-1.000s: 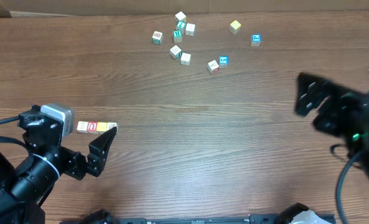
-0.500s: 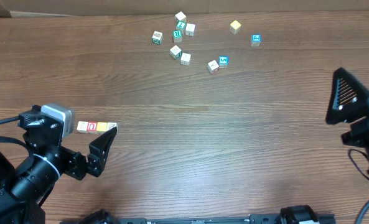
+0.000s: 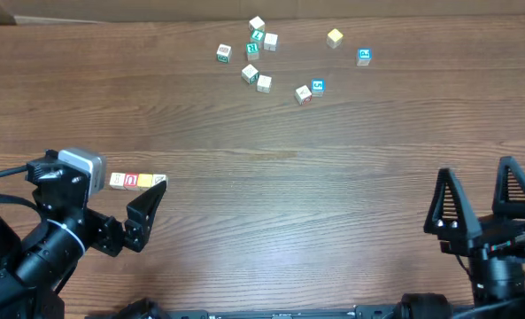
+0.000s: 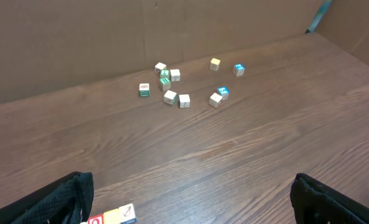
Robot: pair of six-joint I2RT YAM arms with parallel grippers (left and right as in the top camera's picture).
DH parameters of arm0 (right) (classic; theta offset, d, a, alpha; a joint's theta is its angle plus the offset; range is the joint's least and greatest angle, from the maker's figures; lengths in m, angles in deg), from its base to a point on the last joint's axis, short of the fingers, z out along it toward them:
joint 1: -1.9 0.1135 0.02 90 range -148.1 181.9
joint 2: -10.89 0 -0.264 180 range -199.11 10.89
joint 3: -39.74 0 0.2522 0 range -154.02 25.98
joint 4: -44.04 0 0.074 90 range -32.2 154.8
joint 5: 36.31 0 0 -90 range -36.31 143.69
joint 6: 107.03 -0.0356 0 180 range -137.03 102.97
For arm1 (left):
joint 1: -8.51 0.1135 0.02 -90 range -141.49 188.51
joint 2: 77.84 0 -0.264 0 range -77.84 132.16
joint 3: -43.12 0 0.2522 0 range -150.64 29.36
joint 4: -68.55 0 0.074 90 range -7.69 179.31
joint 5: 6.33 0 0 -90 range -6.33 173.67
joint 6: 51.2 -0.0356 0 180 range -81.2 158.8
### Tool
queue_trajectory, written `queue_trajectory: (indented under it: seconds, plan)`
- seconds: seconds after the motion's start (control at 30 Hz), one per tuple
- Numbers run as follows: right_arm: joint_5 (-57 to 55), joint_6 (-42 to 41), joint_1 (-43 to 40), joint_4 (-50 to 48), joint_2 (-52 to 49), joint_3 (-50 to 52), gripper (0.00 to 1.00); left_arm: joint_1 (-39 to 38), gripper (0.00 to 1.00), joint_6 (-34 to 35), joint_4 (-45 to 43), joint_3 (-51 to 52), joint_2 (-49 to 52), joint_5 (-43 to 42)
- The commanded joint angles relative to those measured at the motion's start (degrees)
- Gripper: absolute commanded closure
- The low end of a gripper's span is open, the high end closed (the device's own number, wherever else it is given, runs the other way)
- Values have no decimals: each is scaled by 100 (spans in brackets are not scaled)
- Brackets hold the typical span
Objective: Form a horizontal line
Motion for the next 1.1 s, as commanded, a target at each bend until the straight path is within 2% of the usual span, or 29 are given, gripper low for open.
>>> queue_trajectory:
  seconds: [0.0,0.17,0.33,0.43,0.67,0.83,0.93,1.07]
  plan:
    - [177,127,-37,-793,199,785,0,-11,1,-105,-2,-33,-2,-85]
    - [173,127,-37,-1987,509,1823,0,-11,0,-105,-2,-33,-2,-85]
    - [164,127,-50,-2636,1172,2708,0,-11,0,-105,-2,-33,-2,-85]
    - [-33,127,-52,-3060,1185,3154,0,-11,0,-105,-2,-33,0,-85]
    - [-308,127,-52,-3003,1185,3991,0,-11,1,-105,-2,-33,-2,-85]
    - [-341,122,-48,-1714,1185,3978,0,-11,0,-105,-2,-33,-2,-85]
    - [-348,125,-48,-505,1185,3978,0,-11,0,-105,-2,-33,-2,-85]
    - [-457,129,-48,-562,1185,3976,0,-11,0,-105,-2,-33,-2,-85]
